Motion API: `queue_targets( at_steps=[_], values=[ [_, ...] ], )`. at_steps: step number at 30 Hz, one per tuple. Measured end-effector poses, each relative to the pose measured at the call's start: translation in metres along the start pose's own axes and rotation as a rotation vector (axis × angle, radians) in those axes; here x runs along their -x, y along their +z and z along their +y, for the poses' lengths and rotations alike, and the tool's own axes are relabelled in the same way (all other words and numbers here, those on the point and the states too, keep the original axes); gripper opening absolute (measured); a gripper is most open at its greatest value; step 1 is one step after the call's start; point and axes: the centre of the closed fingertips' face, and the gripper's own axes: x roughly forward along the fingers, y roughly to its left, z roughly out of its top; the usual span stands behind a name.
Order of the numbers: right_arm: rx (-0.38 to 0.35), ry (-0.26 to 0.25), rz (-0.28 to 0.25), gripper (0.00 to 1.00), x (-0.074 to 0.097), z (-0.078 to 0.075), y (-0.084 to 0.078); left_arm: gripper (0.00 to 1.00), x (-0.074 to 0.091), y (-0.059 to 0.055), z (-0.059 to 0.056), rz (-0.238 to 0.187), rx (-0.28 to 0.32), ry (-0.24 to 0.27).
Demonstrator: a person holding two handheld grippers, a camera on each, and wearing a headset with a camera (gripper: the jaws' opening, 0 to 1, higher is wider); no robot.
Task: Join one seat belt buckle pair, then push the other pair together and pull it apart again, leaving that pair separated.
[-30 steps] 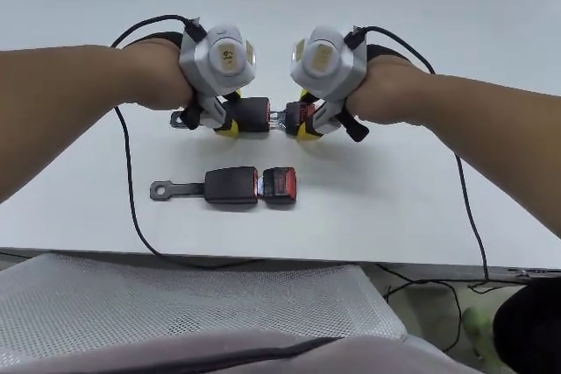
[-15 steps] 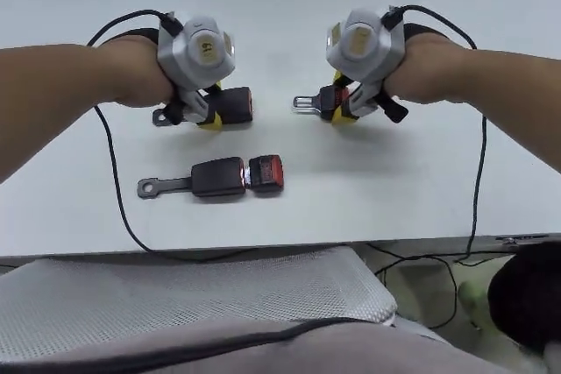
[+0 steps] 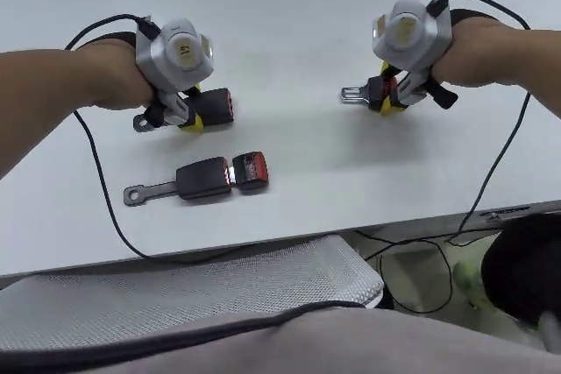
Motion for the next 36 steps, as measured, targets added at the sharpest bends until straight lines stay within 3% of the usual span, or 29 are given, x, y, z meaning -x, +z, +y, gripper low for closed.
queue_targets(
  at_steps=[4, 8, 9, 10, 12, 14, 17, 21, 26, 29, 31, 33, 36],
  values=[
    [0.029, -0.036, -0.020, 0.40, 0.000, -0.001, 0.004, 0.33, 0.003, 0.000, -0.002, 0.004, 0.019, 0.010],
    [0.031, -0.131, -0.023, 0.55, 0.005, -0.013, 0.005, 0.34, 0.006, 0.002, -0.004, 0.001, -0.027, 0.042],
    [0.025, -0.158, -0.029, 0.58, 0.006, -0.016, 0.006, 0.37, 0.008, 0.001, -0.002, 0.010, -0.057, 0.060],
    [0.011, -0.188, -0.042, 0.60, 0.010, -0.017, 0.006, 0.41, 0.009, 0.001, -0.002, 0.004, -0.046, 0.076],
    [-0.016, -0.227, -0.075, 0.61, 0.016, -0.020, 0.007, 0.50, 0.013, 0.002, 0.000, -0.029, 0.001, 0.108],
    [-0.063, -0.235, -0.128, 0.62, 0.022, -0.015, 0.011, 0.56, 0.019, 0.000, 0.002, -0.046, 0.042, 0.126],
    [-0.160, -0.255, -0.236, 0.62, 0.033, -0.003, 0.018, 0.60, 0.035, -0.005, 0.000, -0.102, 0.080, 0.174],
    [-0.186, -0.246, -0.276, 0.65, 0.037, 0.018, 0.021, 0.65, 0.058, -0.021, -0.011, -0.163, 0.151, 0.233],
    [-0.218, -0.236, -0.339, 0.70, 0.048, 0.052, 0.031, 0.72, 0.084, -0.050, -0.037, -0.226, 0.269, 0.288],
    [-0.230, -0.239, -0.379, 0.75, 0.054, 0.067, 0.036, 0.78, 0.103, -0.074, -0.050, -0.255, 0.371, 0.374],
    [-0.229, -0.240, -0.391, 0.79, 0.058, 0.078, 0.035, 0.86, 0.111, -0.085, -0.055, -0.262, 0.403, 0.412],
    [-0.225, -0.255, -0.396, 0.83, 0.060, 0.085, 0.032, 0.87, 0.120, -0.097, -0.066, -0.289, 0.476, 0.432],
    [-0.274, -0.269, -0.408, 0.87, 0.064, 0.090, 0.032, 0.94, 0.130, -0.108, -0.078, -0.316, 0.531, 0.449]
  ],
)
